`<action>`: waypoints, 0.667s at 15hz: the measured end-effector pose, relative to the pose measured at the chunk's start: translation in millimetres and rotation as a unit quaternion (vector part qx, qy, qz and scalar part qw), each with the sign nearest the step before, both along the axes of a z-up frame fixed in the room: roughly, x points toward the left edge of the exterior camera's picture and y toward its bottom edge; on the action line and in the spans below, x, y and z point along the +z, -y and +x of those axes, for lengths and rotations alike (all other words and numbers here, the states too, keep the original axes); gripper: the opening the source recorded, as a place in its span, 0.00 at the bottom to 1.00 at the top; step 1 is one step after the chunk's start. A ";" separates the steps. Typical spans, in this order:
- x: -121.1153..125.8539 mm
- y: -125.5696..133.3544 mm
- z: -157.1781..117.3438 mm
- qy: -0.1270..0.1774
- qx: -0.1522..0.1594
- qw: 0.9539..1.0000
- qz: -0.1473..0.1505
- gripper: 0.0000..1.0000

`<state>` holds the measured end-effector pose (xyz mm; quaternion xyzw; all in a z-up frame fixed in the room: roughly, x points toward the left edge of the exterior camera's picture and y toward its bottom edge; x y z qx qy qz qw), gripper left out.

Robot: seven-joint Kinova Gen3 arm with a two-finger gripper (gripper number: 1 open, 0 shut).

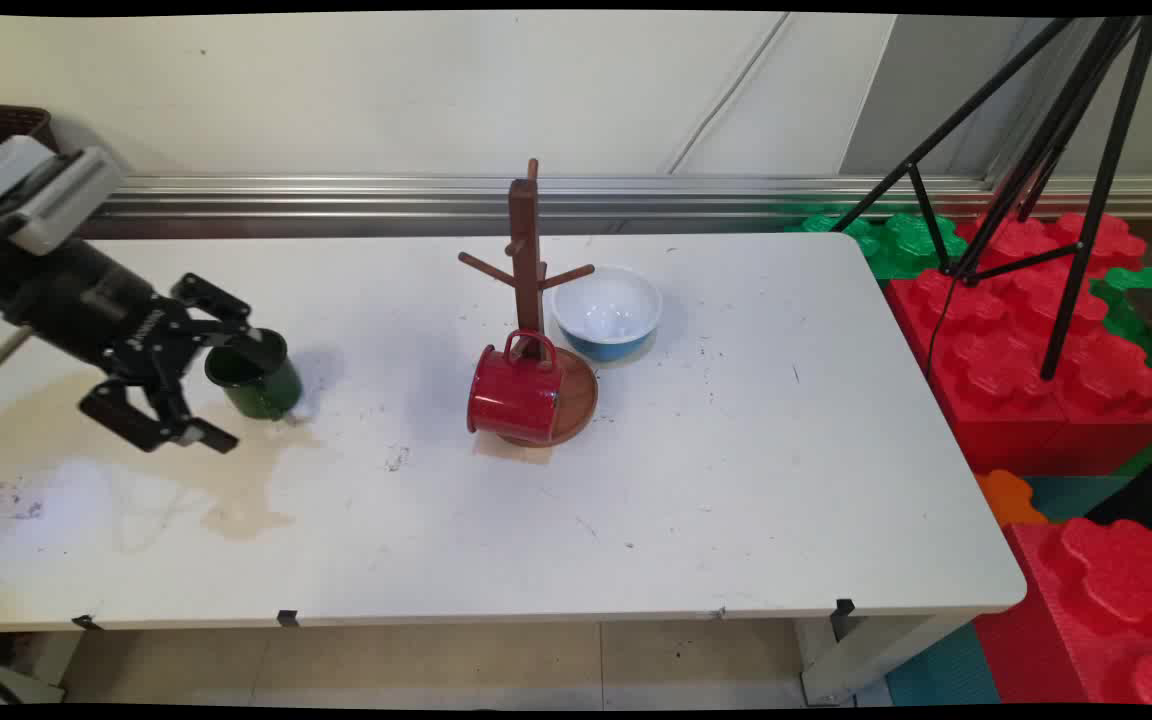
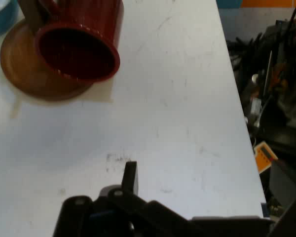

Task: Pick up the red mug from the rack

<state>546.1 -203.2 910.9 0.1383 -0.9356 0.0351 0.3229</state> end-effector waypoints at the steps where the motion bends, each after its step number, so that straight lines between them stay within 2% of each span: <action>1: -2.8 3.3 -4.7 -0.007 0.002 1.000 0.000 1.00; 10: -36.8 29.2 -26.7 -0.062 0.027 0.998 -0.006 1.00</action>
